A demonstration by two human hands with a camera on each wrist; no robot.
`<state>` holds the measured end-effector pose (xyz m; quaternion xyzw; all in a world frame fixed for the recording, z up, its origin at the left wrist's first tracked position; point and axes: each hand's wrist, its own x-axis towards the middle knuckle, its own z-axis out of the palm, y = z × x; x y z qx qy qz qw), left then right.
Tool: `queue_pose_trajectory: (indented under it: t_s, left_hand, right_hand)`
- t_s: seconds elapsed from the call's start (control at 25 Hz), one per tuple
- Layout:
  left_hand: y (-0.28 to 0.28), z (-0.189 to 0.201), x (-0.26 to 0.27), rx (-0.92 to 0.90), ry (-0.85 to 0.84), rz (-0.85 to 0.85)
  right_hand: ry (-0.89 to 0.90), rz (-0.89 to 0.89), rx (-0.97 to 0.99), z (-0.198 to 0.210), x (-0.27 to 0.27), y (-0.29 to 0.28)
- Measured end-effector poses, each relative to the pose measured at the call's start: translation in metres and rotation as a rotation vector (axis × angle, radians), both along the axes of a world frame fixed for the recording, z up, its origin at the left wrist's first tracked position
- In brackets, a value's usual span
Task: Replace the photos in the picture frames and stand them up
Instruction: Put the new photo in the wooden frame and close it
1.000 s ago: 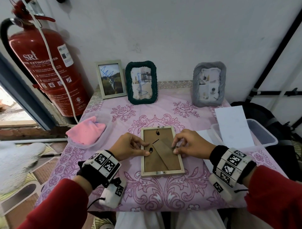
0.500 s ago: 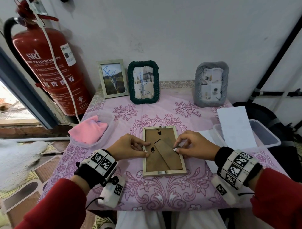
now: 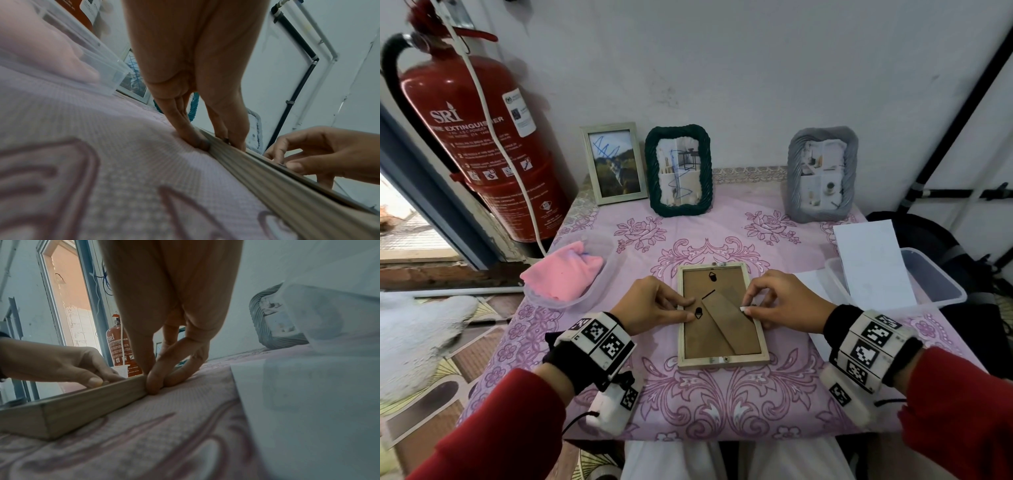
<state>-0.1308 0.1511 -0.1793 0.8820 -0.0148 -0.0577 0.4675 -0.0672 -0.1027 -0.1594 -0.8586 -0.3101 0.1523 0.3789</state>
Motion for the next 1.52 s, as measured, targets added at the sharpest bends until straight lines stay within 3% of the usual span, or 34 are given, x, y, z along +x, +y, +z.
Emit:
queue_pose_trajectory:
  t_s: [0.36, 0.56, 0.76, 0.92, 1.04, 1.32, 1.52]
  left_hand:
    - [-0.002, 0.001, -0.003, 0.051, 0.006, 0.015]
    - [0.005, 0.014, -0.011, 0.071, 0.132, -0.079]
    - [-0.007, 0.023, -0.025, 0.335, -0.144, -0.095]
    - [-0.027, 0.024, -0.031, 0.233, -0.147, -0.276]
    - [-0.038, 0.018, -0.033, 0.306, -0.115, -0.414]
    - [-0.042, 0.013, -0.025, 0.298, -0.104, -0.396]
    - [-0.044, 0.014, -0.024, 0.285, -0.097, -0.383]
  right_hand:
    - [0.018, -0.017, -0.032, 0.003, -0.004, 0.003]
    - [-0.069, 0.004, -0.184, 0.005, 0.0, 0.005]
    - [-0.218, -0.078, -0.318, 0.013, 0.024, 0.025]
    - [-0.246, -0.067, -0.336, 0.015, 0.04, 0.047]
    - [-0.272, -0.022, -0.365, 0.013, 0.045, 0.057]
    - [-0.371, 0.067, -0.474, 0.01, 0.041, 0.056]
    - [-0.35, 0.046, -0.452, 0.013, 0.041, 0.056]
